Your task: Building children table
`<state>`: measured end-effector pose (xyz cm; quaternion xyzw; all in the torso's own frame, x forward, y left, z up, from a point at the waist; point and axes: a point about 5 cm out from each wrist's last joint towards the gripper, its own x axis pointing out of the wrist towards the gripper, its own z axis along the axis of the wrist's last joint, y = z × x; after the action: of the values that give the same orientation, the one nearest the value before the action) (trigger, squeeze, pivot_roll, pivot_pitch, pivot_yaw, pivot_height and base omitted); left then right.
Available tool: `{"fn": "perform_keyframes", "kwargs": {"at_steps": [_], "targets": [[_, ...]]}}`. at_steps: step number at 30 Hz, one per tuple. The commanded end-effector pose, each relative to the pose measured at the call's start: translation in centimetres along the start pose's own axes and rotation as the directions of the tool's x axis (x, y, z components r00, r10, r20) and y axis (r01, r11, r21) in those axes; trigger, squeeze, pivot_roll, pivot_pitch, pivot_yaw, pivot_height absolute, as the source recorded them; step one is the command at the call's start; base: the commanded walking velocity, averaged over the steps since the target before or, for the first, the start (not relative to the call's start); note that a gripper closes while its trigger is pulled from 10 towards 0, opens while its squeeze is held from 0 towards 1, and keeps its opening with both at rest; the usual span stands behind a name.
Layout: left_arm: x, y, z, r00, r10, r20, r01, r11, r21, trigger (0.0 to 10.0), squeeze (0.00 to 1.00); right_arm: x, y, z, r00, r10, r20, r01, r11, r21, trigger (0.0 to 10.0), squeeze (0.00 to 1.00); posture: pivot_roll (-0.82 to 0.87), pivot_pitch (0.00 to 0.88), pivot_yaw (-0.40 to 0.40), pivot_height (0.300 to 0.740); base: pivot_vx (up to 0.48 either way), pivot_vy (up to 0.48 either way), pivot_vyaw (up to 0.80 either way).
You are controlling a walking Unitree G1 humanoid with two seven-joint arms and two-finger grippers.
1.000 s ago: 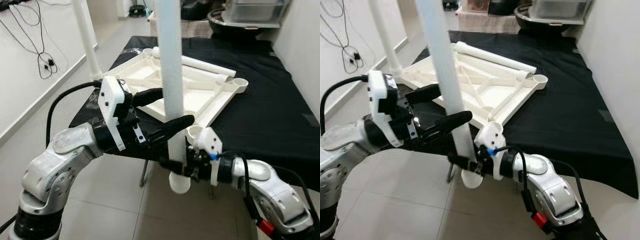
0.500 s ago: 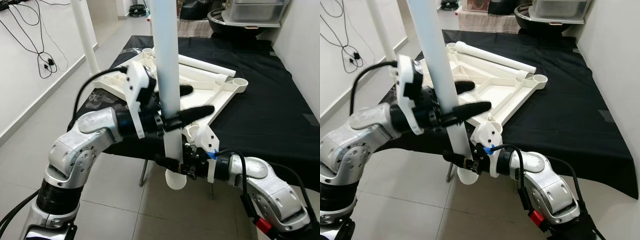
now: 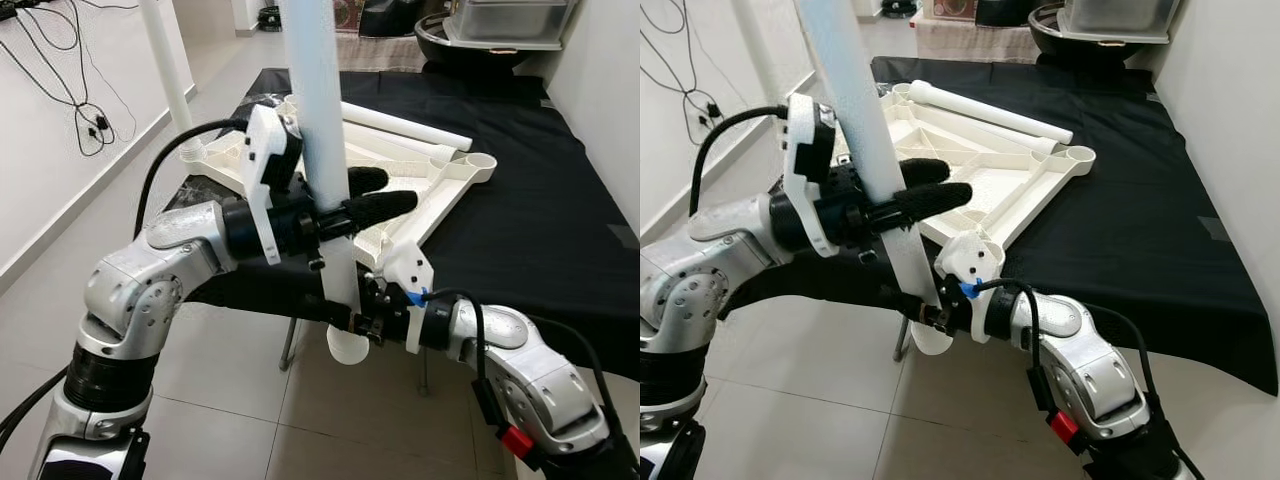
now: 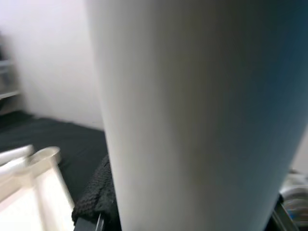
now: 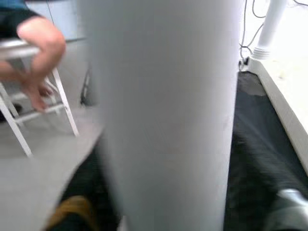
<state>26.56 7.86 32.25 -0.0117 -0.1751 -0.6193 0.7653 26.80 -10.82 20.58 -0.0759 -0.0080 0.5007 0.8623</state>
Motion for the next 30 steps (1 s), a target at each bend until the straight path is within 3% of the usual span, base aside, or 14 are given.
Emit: {"fn": "perform_keyframes", "kwargs": {"at_steps": [1, 7, 9, 13, 14, 15, 20, 25, 26, 27, 30], "targets": [[0.1, -1.0, 0.3, 0.994, -0.107, -0.002, 0.107, 0.994, -0.012, 0.0, 0.00, -0.2, -0.5, 0.0, 1.000, -0.018, 0.014, 0.018, 0.999, 0.037, 10.0, 1.00, -0.03, 0.117, 0.034, 0.740, 0.000, 0.000, 0.00], [0.2, -1.6, 0.3, 0.981, -0.192, -0.020, 0.191, 0.981, -0.025, 0.0, 0.00, 0.1, 0.6, 0.2, 0.989, 0.144, 0.042, -0.147, 0.987, 0.061, 10.0, 1.00, -0.04, 0.116, 0.037, 0.740, 0.000, 0.000, 0.00], [0.5, -2.1, 0.4, 0.968, -0.250, -0.035, 0.249, 0.968, -0.032, 0.0, 0.00, 0.3, 2.1, 0.2, 0.947, 0.318, 0.045, -0.320, 0.945, 0.071, 10.0, 1.00, -0.03, 0.118, 0.038, 0.740, 0.000, 0.000, 0.00], [0.7, -2.4, 0.4, 0.956, -0.290, -0.050, 0.289, 0.957, -0.036, 0.0, 0.00, 0.6, 2.7, 0.3, 0.913, 0.404, 0.052, -0.407, 0.910, 0.076, 10.0, 1.00, -0.03, 0.118, 0.038, 0.740, 0.000, 0.000, 0.00], [0.8, -2.5, 0.3, 0.952, -0.303, -0.054, 0.301, 0.953, -0.037, 0.0, 0.00, 0.9, 2.9, 0.3, 0.898, 0.438, 0.043, -0.440, 0.895, 0.076, 10.0, 0.21, -0.03, 0.118, 0.039, 0.740, 0.000, 0.000, 0.00], [0.9, -2.6, 0.3, 0.948, -0.312, -0.054, 0.310, 0.950, -0.039, 0.0, 0.00, 1.1, 3.0, 0.2, 0.885, 0.463, 0.039, -0.465, 0.882, 0.081, 10.0, 0.00, -0.03, 0.120, 0.040, 0.740, 0.000, 0.000, 0.00], [1.3, -2.8, 0.4, 0.942, -0.333, -0.052, 0.332, 0.943, -0.030, 0.0, 0.00, 2.8, 2.9, 0.7, 0.874, 0.479, 0.085, -0.485, 0.872, 0.067, 10.0, 0.00, -0.03, 0.122, 0.038, 0.740, 0.000, 0.000, 0.00], [1.3, -2.6, 0.7, 0.943, -0.329, -0.047, 0.328, 0.944, -0.020, 0.0, 0.00, 3.2, 2.9, 0.9, 0.873, 0.474, 0.118, -0.482, 0.874, 0.060, 10.0, 0.00, -0.02, 0.124, 0.038, 0.740, 0.000, 0.000, 0.00], [1.3, -2.5, 0.8, 0.945, -0.324, -0.045, 0.324, 0.946, -0.013, 0.0, 0.00, 3.3, 3.0, 1.0, 0.870, 0.476, 0.129, -0.486, 0.872, 0.059, 2.2, 0.00, -0.02, 0.124, 0.038, 0.740, 0.000, 0.000, 0.00], [1.3, -2.4, 1.0, 0.946, -0.321, -0.044, 0.321, 0.947, -0.007, 0.0, 0.00, 3.4, 3.1, 1.0, 0.866, 0.479, 0.140, -0.491, 0.869, 0.061, 0.7, 0.00, -0.02, 0.124, 0.040, 0.740, 0.000, 0.000, 0.00], [1.3, -2.3, 1.1, 0.948, -0.317, -0.039, 0.318, 0.948, -0.001, 0.0, 0.00, 3.4, 3.2, 1.0, 0.864, 0.482, 0.147, -0.495, 0.867, 0.063, 0.0, 0.00, -0.02, 0.124, 0.039, 0.740, 0.000, 0.000, 0.00]]}}
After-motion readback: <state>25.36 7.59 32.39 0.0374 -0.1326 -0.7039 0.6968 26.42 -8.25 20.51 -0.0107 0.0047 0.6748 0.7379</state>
